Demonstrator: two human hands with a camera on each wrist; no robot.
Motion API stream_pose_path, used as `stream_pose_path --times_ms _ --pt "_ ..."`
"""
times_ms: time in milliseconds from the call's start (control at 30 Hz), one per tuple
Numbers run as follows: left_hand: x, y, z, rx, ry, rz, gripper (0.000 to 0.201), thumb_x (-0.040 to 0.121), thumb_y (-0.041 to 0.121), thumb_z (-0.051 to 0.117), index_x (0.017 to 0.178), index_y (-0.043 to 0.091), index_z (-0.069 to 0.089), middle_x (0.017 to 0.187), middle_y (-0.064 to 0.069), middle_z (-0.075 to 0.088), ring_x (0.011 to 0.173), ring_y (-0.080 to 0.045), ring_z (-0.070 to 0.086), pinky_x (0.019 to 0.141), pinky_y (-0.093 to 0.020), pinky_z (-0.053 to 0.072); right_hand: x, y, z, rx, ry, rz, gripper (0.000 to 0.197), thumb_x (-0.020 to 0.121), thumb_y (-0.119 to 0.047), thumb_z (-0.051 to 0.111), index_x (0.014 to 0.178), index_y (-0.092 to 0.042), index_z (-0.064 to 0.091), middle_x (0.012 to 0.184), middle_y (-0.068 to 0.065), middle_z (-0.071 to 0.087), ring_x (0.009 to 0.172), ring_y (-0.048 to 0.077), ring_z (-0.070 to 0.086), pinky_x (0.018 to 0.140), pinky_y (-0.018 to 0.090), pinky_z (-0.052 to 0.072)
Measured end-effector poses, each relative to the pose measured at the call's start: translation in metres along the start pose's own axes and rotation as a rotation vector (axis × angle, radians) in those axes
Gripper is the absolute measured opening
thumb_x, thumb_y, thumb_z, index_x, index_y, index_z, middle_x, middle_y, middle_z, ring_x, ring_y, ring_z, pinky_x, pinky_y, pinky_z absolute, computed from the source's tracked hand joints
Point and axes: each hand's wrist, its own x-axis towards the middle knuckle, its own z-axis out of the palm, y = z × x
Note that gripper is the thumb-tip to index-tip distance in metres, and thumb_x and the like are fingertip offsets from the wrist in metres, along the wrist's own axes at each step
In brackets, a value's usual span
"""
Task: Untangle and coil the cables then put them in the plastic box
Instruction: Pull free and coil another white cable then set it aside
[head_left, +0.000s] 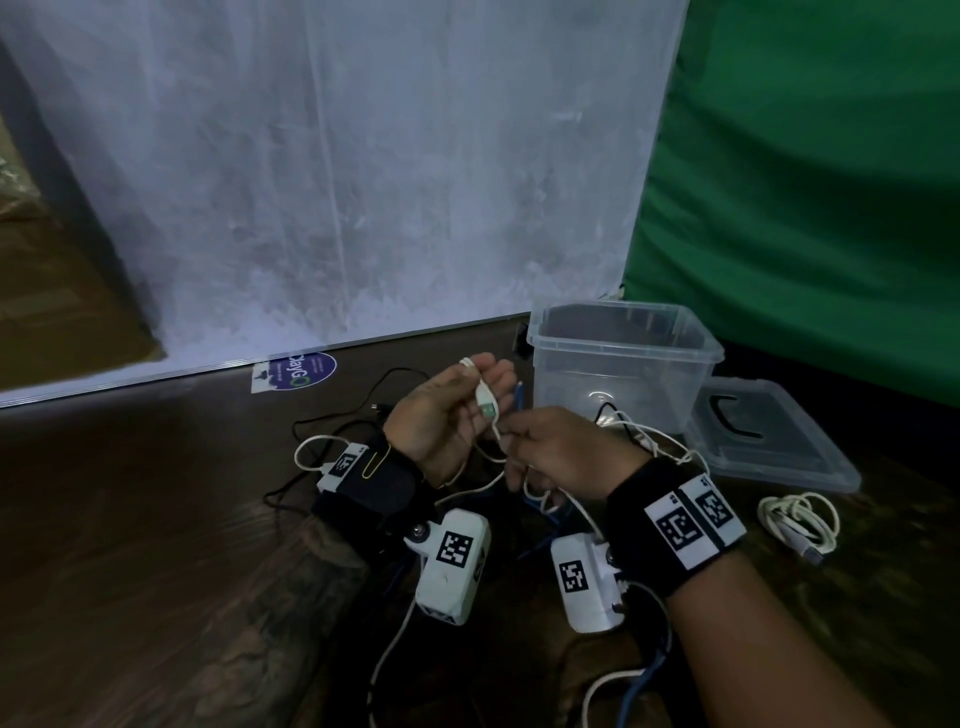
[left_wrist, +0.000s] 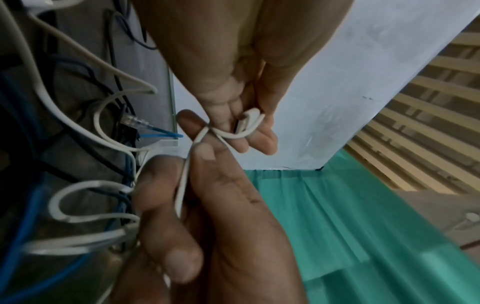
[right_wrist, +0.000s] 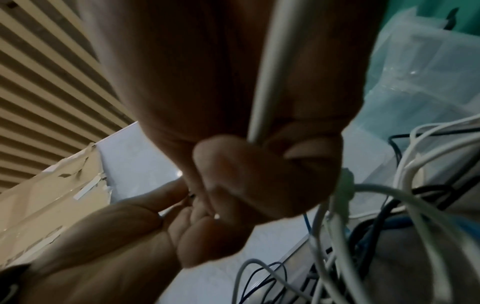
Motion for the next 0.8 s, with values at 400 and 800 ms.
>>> stream_pose_path --times_ms 400,800 --pt "0.003 -0.002 -0.016 0.668 -0.089 0.044 0.022 0.098 0.002 0.041 0.097 -0.009 0.059 0.07 -0.014 0.06 0.055 -0.013 0.055 0.053 -0.018 0.045 -0.009 -0.009 -0.019 -0.112 0.349 -0.25 0.016 0.09 -0.026 0.069 0.077 -0.02 0.075 0.075 -0.009 0.073 0.072 0.001 0.066 0.069 0.022 0.05" --pt "-0.011 -0.001 0.004 0.357 -0.368 -0.253 0.025 0.093 0.014 0.041 0.102 -0.003 0.057 0.074 -0.01 0.055 0.064 -0.018 0.052 0.072 -0.034 0.049 0.007 0.012 -0.02 0.261 0.539 -0.386 0.019 0.096 -0.012 0.061 0.078 -0.013 0.068 0.067 0.001 0.069 0.066 0.023 0.069 0.071 0.035 0.056"
